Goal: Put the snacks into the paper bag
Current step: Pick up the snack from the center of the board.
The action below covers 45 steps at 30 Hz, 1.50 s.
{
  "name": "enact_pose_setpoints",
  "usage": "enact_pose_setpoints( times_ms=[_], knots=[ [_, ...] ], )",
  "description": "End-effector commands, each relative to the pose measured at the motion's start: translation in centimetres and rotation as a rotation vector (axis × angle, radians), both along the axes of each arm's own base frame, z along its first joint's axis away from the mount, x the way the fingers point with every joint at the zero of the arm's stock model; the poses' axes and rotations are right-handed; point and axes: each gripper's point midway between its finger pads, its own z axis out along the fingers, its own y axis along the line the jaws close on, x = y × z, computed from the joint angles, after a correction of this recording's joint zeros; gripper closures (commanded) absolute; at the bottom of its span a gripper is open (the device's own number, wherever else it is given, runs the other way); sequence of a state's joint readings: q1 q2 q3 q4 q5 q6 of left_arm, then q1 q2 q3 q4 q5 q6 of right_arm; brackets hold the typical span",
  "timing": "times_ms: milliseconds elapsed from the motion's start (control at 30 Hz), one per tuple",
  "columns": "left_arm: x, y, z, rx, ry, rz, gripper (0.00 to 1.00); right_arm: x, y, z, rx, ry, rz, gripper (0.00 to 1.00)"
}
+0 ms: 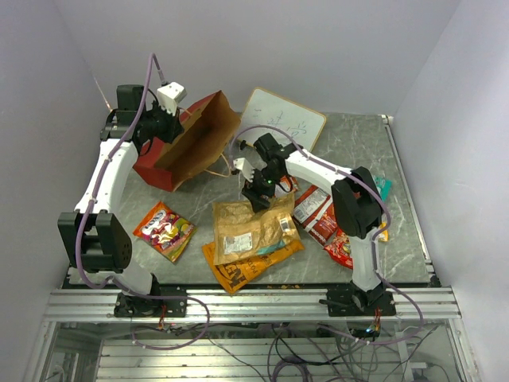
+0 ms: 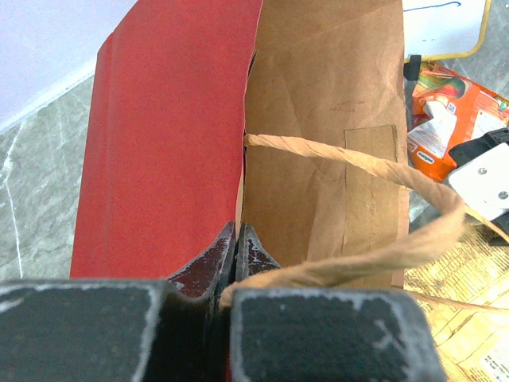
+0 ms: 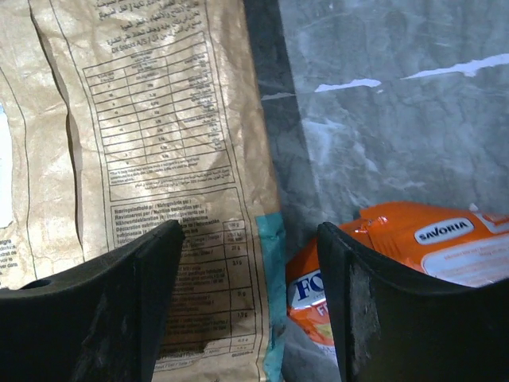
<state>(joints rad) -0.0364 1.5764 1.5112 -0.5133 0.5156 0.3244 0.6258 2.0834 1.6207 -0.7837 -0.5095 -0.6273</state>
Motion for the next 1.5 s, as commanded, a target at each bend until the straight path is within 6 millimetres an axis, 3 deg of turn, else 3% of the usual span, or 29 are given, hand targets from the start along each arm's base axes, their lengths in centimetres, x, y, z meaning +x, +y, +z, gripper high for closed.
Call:
enact_pose_setpoints(
  times_ms=[0, 167, 333, 533, 700, 1167, 1467],
  knots=[
    [0.6, -0.4, 1.3, -0.006, -0.047, 0.002, 0.93, -1.1, 0.3, -0.5, 0.009, 0.060, 0.057, 0.31],
    [0.5, -0.3, 1.2, -0.004, -0.046, 0.006, 0.93, -2.0, 0.1, -1.5, 0.002, 0.129, 0.070, 0.35],
    [0.6, -0.3, 1.3, -0.005, -0.046, 0.008, 0.93, -2.6, 0.0, -1.1, 0.042, 0.204, 0.071, 0.45],
    [0.7, -0.3, 1.1, 0.000, -0.042, 0.007, 0.93, -2.3, 0.0, 0.7, 0.116, 0.274, 0.061, 0.75],
    [0.7, -0.3, 1.1, -0.003, -0.038, 0.005, 0.93, -1.2, 0.0, 3.3, 0.172, 0.270, 0.040, 1.00],
    [-0.4, -0.7, 1.3, -0.026, -0.037, -0.007, 0.93, -1.2, -0.2, 12.3, 0.269, 0.089, 0.126, 1.00],
    [-1.5, -1.7, 2.0, -0.041, -0.053, -0.079, 0.93, -2.3, -1.0, 20.2, 0.359, -0.123, 0.178, 1.00]
  ],
)
